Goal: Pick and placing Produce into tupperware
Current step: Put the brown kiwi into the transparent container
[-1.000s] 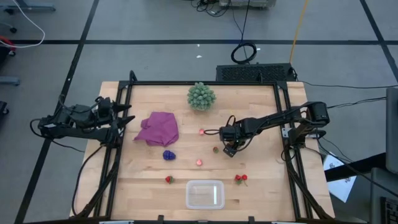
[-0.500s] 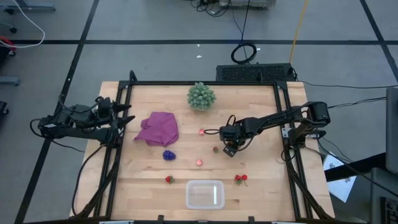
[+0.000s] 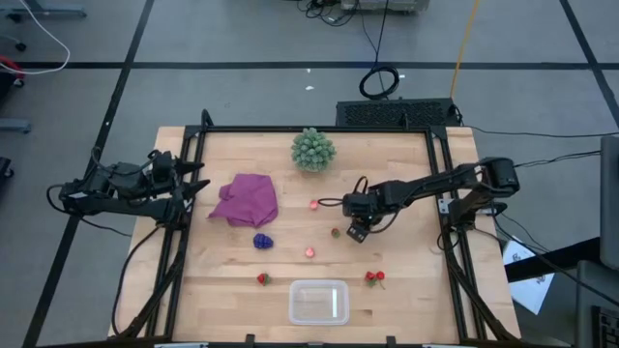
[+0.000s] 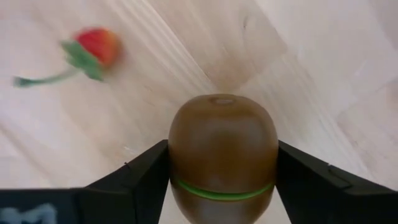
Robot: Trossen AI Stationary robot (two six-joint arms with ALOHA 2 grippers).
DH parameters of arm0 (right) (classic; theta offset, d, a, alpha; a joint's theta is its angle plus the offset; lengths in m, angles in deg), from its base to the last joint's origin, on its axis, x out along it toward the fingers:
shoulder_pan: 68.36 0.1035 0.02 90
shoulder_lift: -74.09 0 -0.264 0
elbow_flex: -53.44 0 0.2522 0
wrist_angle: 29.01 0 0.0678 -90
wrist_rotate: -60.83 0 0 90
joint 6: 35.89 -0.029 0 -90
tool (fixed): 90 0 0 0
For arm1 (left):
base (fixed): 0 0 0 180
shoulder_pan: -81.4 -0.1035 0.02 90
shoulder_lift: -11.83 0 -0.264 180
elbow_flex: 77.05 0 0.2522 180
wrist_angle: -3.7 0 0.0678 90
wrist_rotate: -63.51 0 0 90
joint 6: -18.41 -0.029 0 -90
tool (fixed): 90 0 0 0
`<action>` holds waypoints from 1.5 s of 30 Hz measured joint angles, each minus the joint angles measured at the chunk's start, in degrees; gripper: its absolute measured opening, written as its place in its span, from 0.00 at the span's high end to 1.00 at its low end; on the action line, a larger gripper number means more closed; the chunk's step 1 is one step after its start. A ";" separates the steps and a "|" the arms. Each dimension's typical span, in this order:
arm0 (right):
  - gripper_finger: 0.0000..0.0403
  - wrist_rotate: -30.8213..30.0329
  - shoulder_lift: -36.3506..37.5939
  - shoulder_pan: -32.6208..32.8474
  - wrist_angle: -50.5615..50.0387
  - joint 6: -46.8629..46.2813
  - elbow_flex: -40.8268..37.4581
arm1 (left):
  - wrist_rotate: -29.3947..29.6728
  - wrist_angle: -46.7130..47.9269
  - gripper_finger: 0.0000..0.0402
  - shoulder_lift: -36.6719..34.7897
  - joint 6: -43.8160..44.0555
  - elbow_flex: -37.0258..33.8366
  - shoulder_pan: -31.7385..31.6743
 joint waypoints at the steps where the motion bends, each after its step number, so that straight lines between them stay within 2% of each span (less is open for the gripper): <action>1: 0.41 0.00 1.00 0.00 0.50 0.01 0.00 | 0.00 -0.02 0.22 0.00 0.00 0.00 0.00; 7: 0.38 0.02 7.82 0.07 4.63 -1.61 0.00 | 0.02 -0.02 0.22 0.00 0.03 0.00 0.02; 12: 0.37 0.07 12.28 2.62 13.42 -3.01 0.00 | 0.02 -0.02 0.22 0.00 0.35 0.00 0.02; 21: 0.39 -0.23 13.11 12.52 27.93 -3.43 0.02 | 0.13 -0.03 0.22 0.00 0.70 0.00 0.00; 25: 0.38 -3.18 13.11 15.92 32.76 -1.94 0.02 | 0.31 -0.07 0.22 0.00 0.70 0.00 0.02; 45: 0.38 -3.30 13.11 15.80 34.66 1.58 0.02 | 1.48 -0.04 0.22 0.00 0.68 0.00 0.00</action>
